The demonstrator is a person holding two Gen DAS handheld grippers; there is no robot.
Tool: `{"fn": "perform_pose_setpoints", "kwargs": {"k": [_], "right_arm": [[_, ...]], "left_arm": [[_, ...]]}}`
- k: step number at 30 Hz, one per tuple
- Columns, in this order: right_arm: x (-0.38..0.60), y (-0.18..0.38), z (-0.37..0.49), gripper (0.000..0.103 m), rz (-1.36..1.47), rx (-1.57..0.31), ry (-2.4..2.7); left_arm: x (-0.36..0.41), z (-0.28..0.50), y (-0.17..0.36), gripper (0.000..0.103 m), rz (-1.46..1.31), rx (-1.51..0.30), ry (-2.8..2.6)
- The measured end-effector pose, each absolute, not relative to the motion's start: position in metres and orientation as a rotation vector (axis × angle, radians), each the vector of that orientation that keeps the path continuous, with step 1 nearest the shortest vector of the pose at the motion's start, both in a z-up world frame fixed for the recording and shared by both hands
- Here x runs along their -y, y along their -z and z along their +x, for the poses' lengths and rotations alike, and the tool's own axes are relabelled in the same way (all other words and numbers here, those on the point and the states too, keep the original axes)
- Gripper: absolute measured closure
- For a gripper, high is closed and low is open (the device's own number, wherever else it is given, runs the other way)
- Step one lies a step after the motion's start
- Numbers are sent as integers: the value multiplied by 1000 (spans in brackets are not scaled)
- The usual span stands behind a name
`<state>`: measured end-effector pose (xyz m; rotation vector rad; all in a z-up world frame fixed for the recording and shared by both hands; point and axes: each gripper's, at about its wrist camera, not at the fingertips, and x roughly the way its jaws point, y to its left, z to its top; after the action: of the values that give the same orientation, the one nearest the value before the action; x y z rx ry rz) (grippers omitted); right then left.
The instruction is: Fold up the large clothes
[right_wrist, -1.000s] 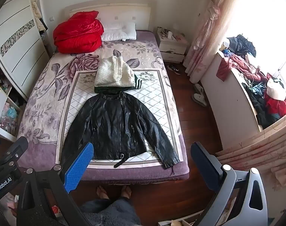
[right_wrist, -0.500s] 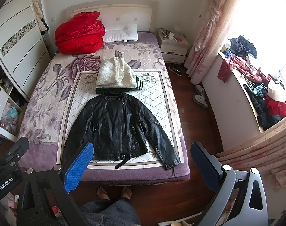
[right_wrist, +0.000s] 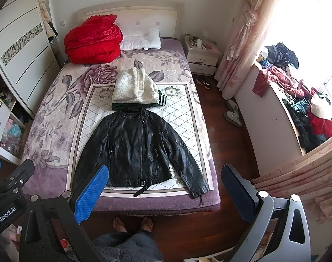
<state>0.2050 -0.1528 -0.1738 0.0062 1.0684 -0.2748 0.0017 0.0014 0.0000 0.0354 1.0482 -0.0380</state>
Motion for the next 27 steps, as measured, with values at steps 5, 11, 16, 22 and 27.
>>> {"fn": "perform_pose_setpoints", "kwargs": {"k": [5,11,16,22,27], "right_arm": [[146,163,213,0,8,-1067,273],[149,163,211,0,7,-1064,275],[145,162,215,0,8,-1062,273],[142,161,215,0,5,-1060,272],[146,145,226,0,1,-1051,267]], "left_arm": [[-1,2,0,0,34,-1048,39],[-2,3,-1,0,36,-1044,38],[-3,9,-6,0,32,-1043,38],[-3,9,-6,0,32,-1041,37],[0,20,-20,0,29,-1035,35]]}}
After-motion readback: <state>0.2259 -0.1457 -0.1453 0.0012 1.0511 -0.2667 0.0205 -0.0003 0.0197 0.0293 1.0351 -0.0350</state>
